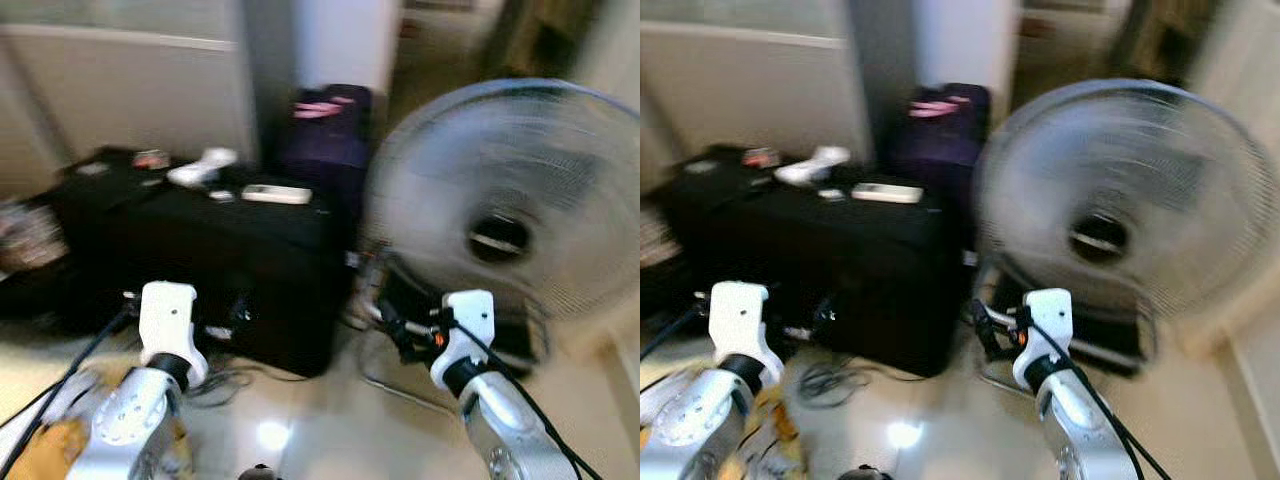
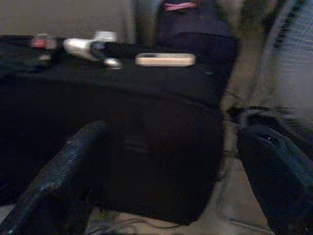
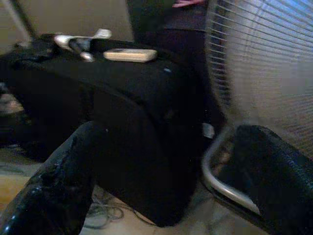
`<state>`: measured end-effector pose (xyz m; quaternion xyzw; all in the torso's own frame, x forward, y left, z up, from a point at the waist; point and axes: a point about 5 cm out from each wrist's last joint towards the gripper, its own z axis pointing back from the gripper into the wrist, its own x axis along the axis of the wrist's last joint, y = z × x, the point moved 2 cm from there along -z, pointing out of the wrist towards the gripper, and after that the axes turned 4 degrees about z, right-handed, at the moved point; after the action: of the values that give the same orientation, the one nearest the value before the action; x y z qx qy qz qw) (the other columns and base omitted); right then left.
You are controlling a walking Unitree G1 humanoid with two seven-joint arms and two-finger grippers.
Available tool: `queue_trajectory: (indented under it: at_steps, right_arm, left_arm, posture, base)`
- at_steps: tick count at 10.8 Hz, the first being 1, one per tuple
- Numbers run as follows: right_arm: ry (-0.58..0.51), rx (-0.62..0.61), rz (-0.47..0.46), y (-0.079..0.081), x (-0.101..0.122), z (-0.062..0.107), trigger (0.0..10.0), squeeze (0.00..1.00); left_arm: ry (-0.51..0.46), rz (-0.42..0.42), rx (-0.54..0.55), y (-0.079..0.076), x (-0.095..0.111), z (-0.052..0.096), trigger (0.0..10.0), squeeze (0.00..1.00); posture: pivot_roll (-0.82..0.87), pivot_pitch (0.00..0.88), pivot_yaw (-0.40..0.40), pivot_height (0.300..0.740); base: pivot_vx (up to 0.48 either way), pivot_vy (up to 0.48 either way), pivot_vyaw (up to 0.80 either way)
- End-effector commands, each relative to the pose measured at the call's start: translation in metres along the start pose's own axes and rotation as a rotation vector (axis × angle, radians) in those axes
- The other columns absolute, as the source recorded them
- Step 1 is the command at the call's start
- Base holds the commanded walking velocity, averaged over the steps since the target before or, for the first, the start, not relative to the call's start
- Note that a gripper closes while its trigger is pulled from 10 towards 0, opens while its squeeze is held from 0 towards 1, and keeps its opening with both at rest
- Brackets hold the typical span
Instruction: Clean up the room
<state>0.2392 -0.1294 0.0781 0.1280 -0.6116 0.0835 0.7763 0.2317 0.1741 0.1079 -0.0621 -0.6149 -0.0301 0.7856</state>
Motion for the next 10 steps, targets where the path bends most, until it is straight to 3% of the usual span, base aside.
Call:
queue_trajectory:
  at_steps: [1, 2, 6, 8, 10]
  right_arm:
    - [-0.009, -0.011, -0.019, -0.003, 0.004, 0.001, 10.0, 1.00]
    - [0.001, -0.023, -0.031, -0.006, 0.001, 0.003, 10.0, 1.00]
    - [0.013, -0.025, -0.042, -0.006, -0.001, 0.001, 10.0, 1.00]
    - [0.020, -0.039, -0.058, -0.009, -0.001, -0.002, 10.0, 1.00]
    - [0.026, -0.056, -0.051, -0.011, -0.002, -0.002, 10.0, 1.00]
  left_arm:
    - [0.009, -0.022, 0.007, -0.001, 0.006, -0.002, 10.0, 1.00]
    - [0.018, 0.019, 0.001, -0.003, 0.007, -0.004, 10.0, 1.00]
    - [0.026, 0.000, -0.046, -0.010, 0.015, -0.009, 10.0, 1.00]
    - [-0.104, -0.011, 0.026, -0.008, 0.042, -0.017, 10.0, 1.00]
    - [-0.049, -0.077, 0.042, -0.003, 0.030, -0.015, 10.0, 1.00]
  posture:
    - [0.01, 0.000, -0.005, 0.740]
    - [0.01, 0.000, -0.005, 0.740]
    - [0.00, 0.000, 0.005, 0.740]
    - [0.00, 0.000, 0.002, 0.740]
    - [-0.01, 0.000, 0.007, 0.740]
  base:
    - [0.000, 0.000, 0.80]
    - [0.000, 0.000, 0.80]
    - [0.000, 0.000, 0.80]
    - [0.000, 0.000, 0.80]
    - [0.000, 0.000, 0.80]
